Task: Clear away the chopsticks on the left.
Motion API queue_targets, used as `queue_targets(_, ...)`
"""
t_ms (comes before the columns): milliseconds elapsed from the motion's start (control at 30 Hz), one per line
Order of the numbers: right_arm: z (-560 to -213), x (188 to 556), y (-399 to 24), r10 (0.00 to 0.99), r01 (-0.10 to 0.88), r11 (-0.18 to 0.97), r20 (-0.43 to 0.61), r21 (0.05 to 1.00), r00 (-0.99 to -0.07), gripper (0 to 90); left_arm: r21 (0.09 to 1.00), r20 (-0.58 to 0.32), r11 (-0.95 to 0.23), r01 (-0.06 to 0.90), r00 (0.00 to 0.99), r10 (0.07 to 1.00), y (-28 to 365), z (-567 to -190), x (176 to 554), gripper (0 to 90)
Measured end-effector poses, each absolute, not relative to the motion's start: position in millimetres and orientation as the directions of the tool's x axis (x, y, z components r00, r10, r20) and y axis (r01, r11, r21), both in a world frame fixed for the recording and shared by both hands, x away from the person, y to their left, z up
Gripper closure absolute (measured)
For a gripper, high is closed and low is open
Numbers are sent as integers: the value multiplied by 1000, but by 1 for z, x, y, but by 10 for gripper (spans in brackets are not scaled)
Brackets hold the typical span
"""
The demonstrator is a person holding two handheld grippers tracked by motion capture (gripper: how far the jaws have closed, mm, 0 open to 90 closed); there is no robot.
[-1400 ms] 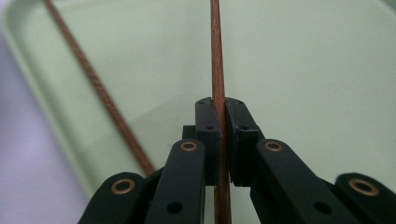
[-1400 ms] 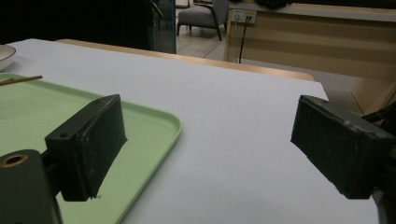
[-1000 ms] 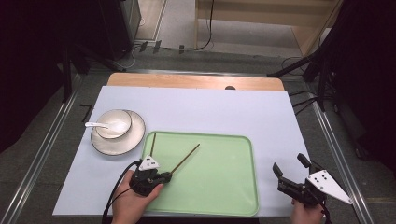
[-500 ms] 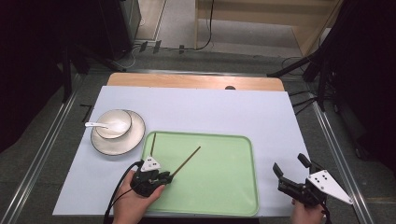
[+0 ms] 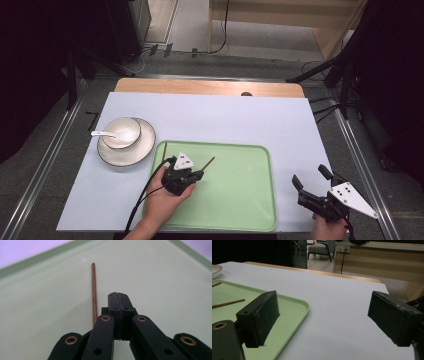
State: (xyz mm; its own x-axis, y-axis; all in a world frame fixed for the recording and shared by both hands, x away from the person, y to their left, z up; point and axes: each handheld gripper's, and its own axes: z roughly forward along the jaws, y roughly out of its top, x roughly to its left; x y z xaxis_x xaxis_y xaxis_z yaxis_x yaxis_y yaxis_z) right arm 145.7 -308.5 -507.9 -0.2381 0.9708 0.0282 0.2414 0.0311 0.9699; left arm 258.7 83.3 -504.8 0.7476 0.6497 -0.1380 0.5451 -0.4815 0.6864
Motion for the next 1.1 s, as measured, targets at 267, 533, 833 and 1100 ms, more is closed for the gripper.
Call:
queue_targets(267,-508,146,-311,970,238,27,32,971,-240,101,656,-124,-498,567,732,670,62,-522,277,900)
queue_targets(533,-509,147,-310,969,243,30,32,969,-246,101,648,-110,-460,606,673,731,78,-520,289,900)
queue_targets(833,-509,148,-309,968,245,31,31,969,-248,101,640,-119,-368,674,561,819,121,-517,309,900)
queue_targets(1100,-510,149,-309,968,249,30,33,968,-248,101,644,-136,-311,699,505,852,144,-516,312,900)
